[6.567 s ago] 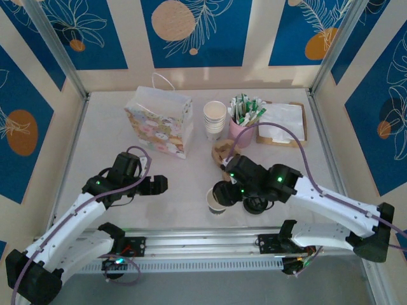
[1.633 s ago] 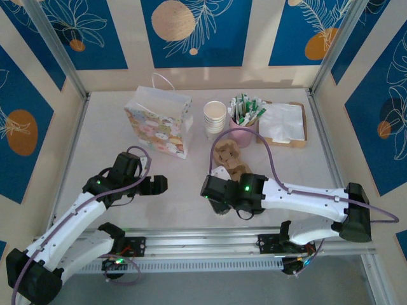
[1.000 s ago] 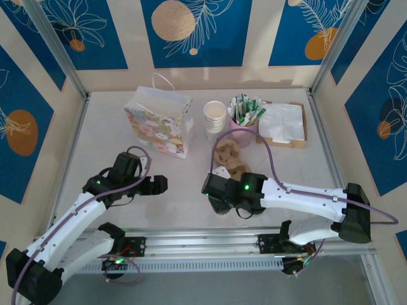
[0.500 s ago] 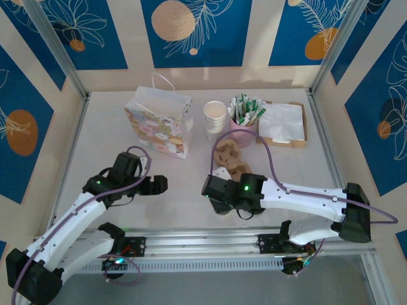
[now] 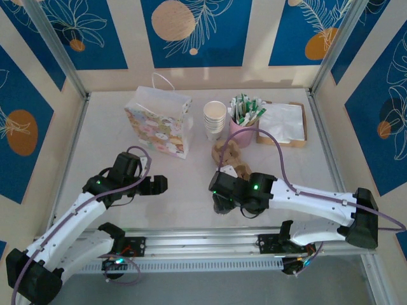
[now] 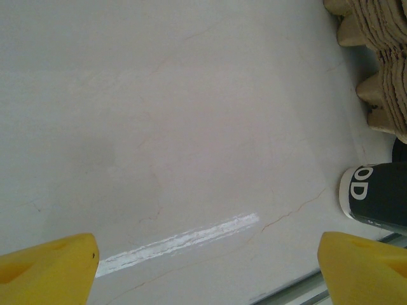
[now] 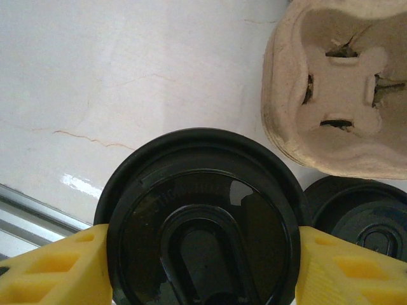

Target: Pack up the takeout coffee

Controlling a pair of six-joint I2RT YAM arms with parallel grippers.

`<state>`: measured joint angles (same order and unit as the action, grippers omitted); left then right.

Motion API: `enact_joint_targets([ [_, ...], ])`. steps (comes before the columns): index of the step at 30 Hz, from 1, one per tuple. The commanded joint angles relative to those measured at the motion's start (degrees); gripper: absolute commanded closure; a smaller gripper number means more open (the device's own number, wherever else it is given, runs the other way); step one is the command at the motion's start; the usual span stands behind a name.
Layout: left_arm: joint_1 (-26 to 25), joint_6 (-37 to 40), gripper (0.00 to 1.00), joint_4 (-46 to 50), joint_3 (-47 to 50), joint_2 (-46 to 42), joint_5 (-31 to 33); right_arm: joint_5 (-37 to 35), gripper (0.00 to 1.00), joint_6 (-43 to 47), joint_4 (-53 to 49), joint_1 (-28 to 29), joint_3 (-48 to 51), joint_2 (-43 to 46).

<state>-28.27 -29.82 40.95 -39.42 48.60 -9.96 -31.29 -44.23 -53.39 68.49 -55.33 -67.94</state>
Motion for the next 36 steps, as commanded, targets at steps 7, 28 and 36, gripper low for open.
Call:
enact_joint_targets([
  [7,-0.5,0.6,0.11,0.2,-0.6,-0.1,0.7,0.6,0.47,-1.8,-3.3,2.3,-0.9,-1.3],
  [28,-0.5,0.6,0.11,0.2,-0.6,-0.2,0.6,0.5,0.46,-0.5,-2.3,3.9,-2.6,-2.7],
  [36,-0.5,0.6,0.11,0.3,-0.6,-0.2,0.6,3.0,0.46,-1.7,-2.0,2.7,-1.5,-2.4],
])
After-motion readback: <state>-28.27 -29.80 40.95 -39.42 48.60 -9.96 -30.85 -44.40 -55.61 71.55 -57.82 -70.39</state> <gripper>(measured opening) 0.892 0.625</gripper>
